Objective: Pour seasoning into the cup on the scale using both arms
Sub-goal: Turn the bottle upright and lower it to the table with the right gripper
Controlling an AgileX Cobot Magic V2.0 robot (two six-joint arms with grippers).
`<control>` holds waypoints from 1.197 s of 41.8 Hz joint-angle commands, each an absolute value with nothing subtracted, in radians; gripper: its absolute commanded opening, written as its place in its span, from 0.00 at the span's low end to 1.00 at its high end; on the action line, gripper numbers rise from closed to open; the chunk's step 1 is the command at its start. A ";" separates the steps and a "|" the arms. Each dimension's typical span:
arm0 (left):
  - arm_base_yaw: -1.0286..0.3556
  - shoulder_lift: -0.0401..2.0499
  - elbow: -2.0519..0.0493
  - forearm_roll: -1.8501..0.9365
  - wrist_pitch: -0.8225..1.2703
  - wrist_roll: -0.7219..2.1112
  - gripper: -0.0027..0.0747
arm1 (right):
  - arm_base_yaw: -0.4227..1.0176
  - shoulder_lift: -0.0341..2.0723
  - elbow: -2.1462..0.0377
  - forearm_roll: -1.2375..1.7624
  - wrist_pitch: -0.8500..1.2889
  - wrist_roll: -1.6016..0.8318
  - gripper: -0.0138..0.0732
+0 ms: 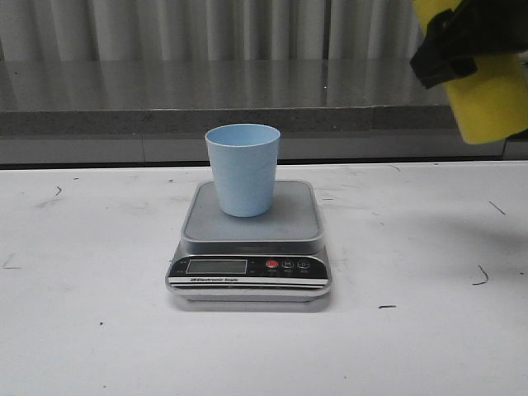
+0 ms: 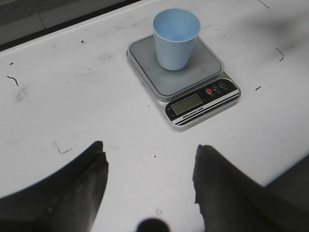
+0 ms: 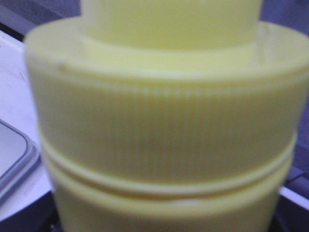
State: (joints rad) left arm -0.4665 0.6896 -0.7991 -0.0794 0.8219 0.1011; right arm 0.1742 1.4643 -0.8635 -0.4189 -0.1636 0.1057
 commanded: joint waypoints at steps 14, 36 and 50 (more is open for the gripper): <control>-0.461 0.692 -0.824 -0.085 0.755 0.098 0.53 | 0.071 1.582 -0.733 -0.348 -0.760 0.122 0.50; -0.461 0.692 -0.824 -0.085 0.755 0.098 0.53 | 0.071 1.870 -0.733 -0.242 -1.107 0.099 0.50; -0.461 0.692 -0.824 -0.085 0.755 0.098 0.53 | 0.071 1.886 -0.726 -0.242 -1.103 0.077 0.86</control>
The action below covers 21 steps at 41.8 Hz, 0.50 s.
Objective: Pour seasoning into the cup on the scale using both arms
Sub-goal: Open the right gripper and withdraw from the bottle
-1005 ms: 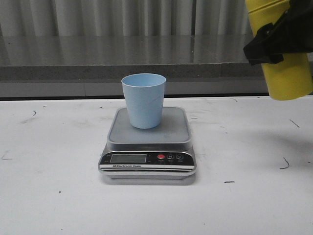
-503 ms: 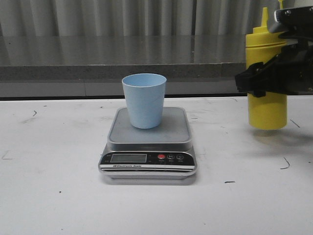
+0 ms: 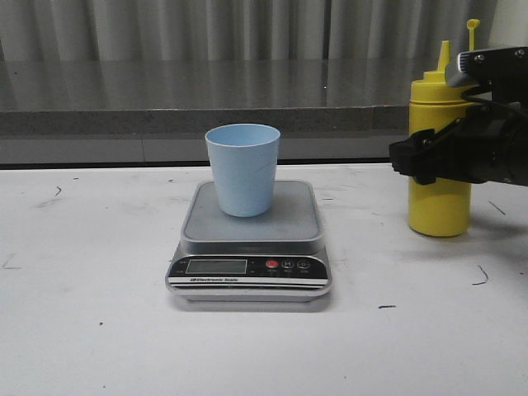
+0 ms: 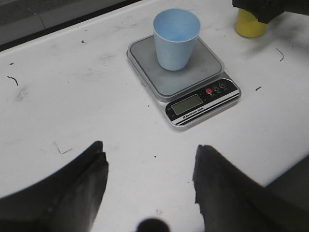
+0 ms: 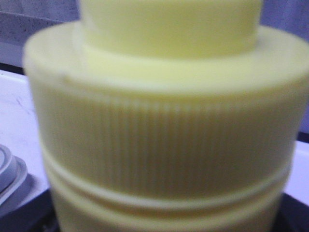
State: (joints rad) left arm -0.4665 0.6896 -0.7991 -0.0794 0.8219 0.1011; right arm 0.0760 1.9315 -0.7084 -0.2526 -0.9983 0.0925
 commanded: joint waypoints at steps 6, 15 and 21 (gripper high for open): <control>-0.461 0.692 -0.824 -0.085 0.755 0.098 0.53 | 0.071 1.863 -0.686 -0.238 -1.103 0.076 0.89; -0.461 0.692 -0.824 -0.085 0.755 0.098 0.53 | 0.071 1.760 -0.591 -0.218 -1.082 0.076 0.89; -0.461 0.692 -0.824 -0.085 0.755 0.098 0.53 | 0.071 1.662 -0.540 -0.215 -0.971 0.076 0.89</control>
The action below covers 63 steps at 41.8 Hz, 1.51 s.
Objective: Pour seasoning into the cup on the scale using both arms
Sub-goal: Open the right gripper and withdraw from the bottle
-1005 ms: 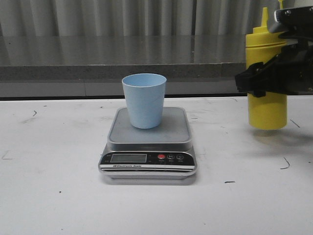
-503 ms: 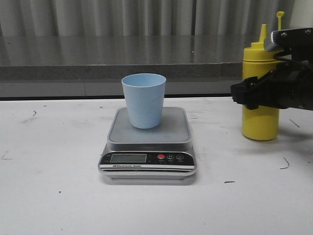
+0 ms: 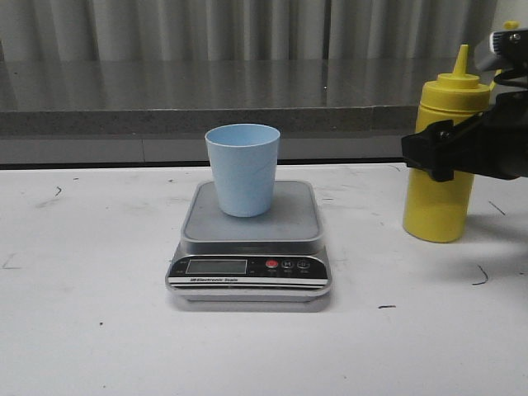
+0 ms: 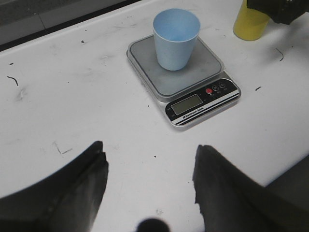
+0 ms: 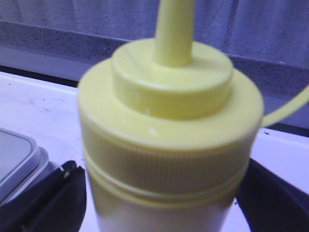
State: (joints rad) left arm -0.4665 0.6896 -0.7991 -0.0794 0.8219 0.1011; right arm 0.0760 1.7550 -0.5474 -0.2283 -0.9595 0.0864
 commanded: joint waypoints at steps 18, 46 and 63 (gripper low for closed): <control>-0.461 0.692 -0.824 -0.085 0.755 0.098 0.53 | 0.076 1.183 -0.542 -0.215 -0.130 0.218 0.89; -0.461 0.692 -0.824 -0.085 0.755 0.098 0.53 | 0.365 0.606 -0.821 -0.116 0.817 0.138 0.89; -0.461 0.692 -0.824 -0.085 0.755 0.098 0.53 | 0.374 0.410 -0.821 -0.096 0.940 0.138 0.89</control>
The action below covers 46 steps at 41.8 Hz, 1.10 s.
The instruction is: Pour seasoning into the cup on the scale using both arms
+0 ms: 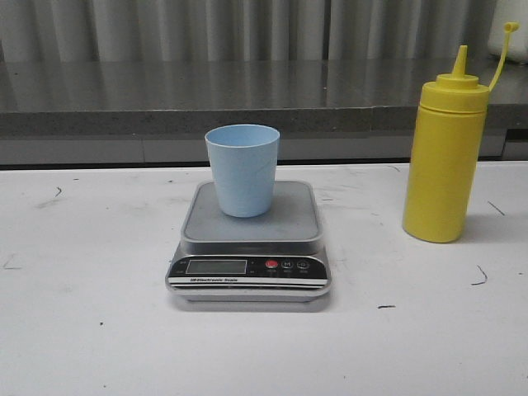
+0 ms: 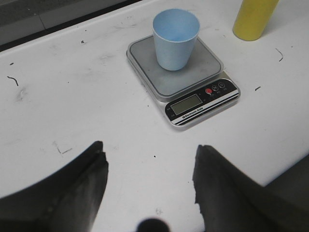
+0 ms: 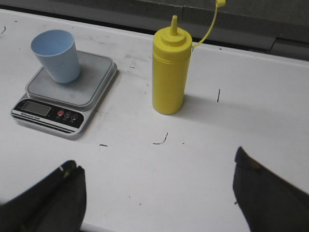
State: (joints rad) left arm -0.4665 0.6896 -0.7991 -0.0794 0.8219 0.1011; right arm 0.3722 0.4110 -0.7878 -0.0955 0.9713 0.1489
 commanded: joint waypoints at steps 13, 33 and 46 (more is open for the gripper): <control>-0.461 0.692 -0.824 -0.102 0.753 0.098 0.53 | 0.374 0.409 -0.821 -0.096 0.946 0.138 0.87; -0.461 0.692 -0.824 -0.141 0.753 0.096 0.01 | 0.374 0.409 -0.821 -0.096 0.947 0.139 0.08; -0.461 0.692 -0.824 -0.141 0.753 0.096 0.01 | 0.374 0.409 -0.821 -0.096 0.947 0.139 0.08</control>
